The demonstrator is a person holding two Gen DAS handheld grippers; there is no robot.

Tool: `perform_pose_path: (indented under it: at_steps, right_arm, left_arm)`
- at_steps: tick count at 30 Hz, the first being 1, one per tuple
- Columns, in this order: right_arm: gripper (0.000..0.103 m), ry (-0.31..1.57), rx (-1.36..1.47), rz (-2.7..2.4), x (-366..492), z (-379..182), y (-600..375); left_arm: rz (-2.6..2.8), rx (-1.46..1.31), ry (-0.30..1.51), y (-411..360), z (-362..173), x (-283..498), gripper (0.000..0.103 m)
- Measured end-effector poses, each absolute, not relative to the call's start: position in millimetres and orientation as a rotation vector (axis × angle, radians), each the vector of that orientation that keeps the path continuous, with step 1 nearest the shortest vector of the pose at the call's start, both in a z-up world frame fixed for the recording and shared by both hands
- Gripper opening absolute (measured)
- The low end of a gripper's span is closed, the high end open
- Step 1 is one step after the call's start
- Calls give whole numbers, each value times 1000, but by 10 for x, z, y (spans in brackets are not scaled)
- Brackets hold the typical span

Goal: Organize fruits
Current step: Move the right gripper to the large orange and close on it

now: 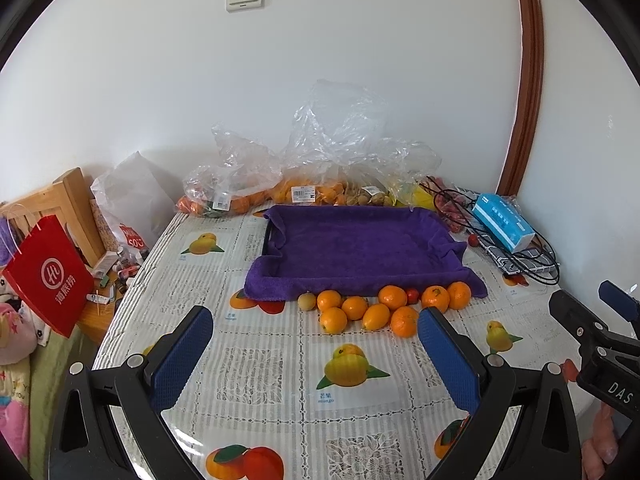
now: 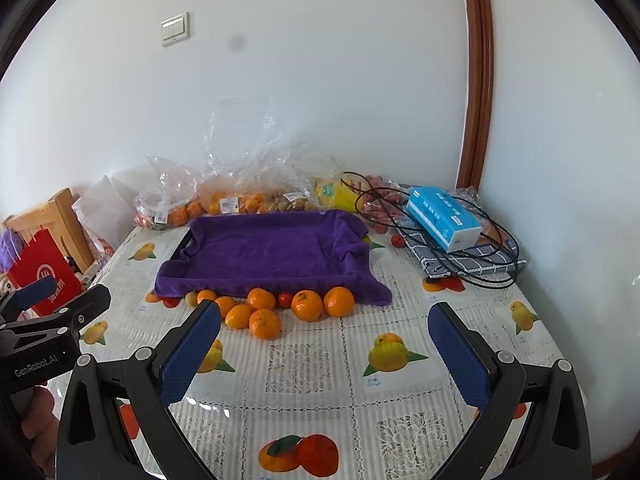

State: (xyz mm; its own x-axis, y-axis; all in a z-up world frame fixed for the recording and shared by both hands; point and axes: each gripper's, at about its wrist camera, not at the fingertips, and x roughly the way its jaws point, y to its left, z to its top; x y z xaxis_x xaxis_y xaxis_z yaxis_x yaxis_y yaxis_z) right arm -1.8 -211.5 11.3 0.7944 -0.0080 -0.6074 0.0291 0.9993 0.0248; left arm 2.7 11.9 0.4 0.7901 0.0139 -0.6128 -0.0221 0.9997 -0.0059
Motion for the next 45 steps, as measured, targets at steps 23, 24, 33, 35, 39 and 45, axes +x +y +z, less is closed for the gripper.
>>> perform_pose_path:
  at_steps: [23,24,33,35,39,45]
  right_arm:
    - [68,850,76,-18,1198,-1028,-2350]
    - [66,854,77,-19,1246,-1074,-2368]
    - [53,922,109,25,1588,-1393,-2454]
    - [53,921,118,36,1614,-1437,-2456]
    - [54,903,138,42,1649,-1473,-2476]
    - [53,911,158,72,1685,-1484,-2492]
  left_arm:
    - [56,-30,817,450,-884,1117,102]
    - [53,-25,825,454,-912,1179,102]
    - [4,-39,835,459,-1062,1556,102]
    - [-1,-26,832,434,-1095,1597,102]
    - [13,-2,843,413,-1191,1642,102]
    - [15,-39,855,512,-1242,1659,102]
